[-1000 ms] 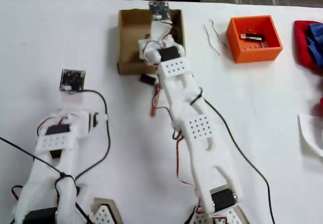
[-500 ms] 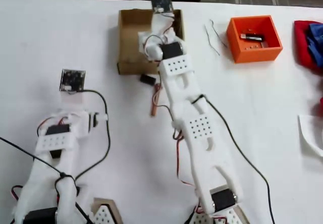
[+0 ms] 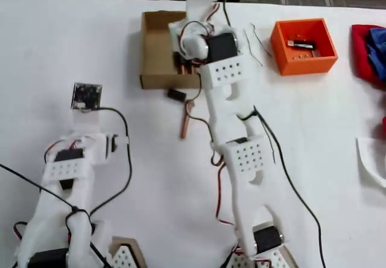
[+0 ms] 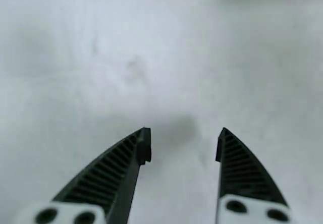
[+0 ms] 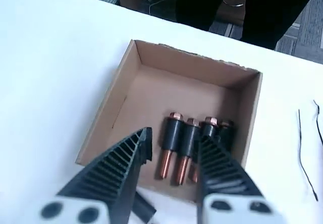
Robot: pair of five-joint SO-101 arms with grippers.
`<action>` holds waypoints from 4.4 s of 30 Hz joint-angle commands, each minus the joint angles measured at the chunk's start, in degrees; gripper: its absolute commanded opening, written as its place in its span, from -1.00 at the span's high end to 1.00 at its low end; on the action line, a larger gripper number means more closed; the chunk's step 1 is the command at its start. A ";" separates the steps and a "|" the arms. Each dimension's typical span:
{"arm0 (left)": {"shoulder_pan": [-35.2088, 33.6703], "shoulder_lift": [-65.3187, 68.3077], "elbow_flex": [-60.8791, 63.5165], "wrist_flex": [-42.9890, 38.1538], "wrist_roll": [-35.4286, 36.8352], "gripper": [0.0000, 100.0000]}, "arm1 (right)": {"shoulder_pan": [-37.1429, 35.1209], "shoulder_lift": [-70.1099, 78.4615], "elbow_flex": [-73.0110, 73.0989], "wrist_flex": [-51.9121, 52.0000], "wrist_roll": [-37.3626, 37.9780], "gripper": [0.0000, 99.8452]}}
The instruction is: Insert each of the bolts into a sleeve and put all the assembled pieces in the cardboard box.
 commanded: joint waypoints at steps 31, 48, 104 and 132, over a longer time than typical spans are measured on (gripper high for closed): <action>-0.18 0.09 -0.22 -0.79 -0.09 0.54 | -9.80 -28.18 50.64 14.37 23.38 0.76; -0.18 0.09 -0.22 -0.79 -0.18 0.54 | -6.99 -51.21 110.24 -44.00 43.69 0.76; -0.18 0.09 -0.13 -0.79 -0.26 0.54 | -6.64 -5.23 54.68 -22.46 49.76 0.71; -0.18 0.09 -0.13 -0.62 -0.26 0.54 | -3.38 -10.07 8.53 15.08 27.08 0.95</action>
